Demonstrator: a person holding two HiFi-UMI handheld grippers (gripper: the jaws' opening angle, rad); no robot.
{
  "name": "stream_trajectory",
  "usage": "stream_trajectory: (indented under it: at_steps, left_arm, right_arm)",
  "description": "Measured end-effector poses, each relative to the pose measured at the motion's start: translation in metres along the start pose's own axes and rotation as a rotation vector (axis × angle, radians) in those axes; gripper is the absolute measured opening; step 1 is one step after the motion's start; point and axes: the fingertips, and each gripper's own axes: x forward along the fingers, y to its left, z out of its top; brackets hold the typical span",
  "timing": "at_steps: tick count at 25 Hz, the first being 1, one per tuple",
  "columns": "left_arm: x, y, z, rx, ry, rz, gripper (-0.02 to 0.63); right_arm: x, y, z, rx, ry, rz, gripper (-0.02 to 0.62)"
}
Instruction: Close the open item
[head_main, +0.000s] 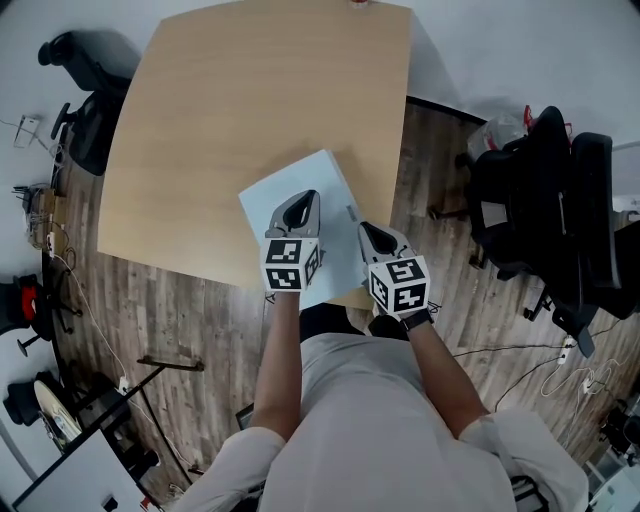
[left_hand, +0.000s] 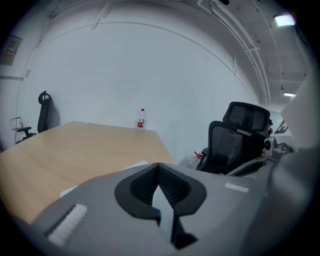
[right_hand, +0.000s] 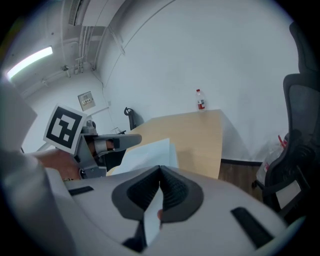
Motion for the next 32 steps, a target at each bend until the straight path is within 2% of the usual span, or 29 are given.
stream_trajectory:
  at_steps: [8,17,24,32]
  left_arm:
    - [0.03,0.001,-0.007,0.033,0.081,-0.032,0.009]
    - [0.047,0.004,-0.022,0.066,0.164,-0.046,0.009]
    - [0.055,0.007,-0.026,0.088,0.18,-0.05,0.009]
    - [0.062,0.006,-0.032,0.092,0.219,-0.066,0.009]
  right_arm:
    - [0.016,-0.005,-0.012,0.019,0.11,0.032,0.012]
    - [0.028,0.001,-0.022,0.019,0.189,0.062,0.012]
    - [0.034,-0.003,-0.033,0.033,0.26,0.057,0.012]
    - [0.037,-0.006,-0.041,0.043,0.294,0.056,0.012]
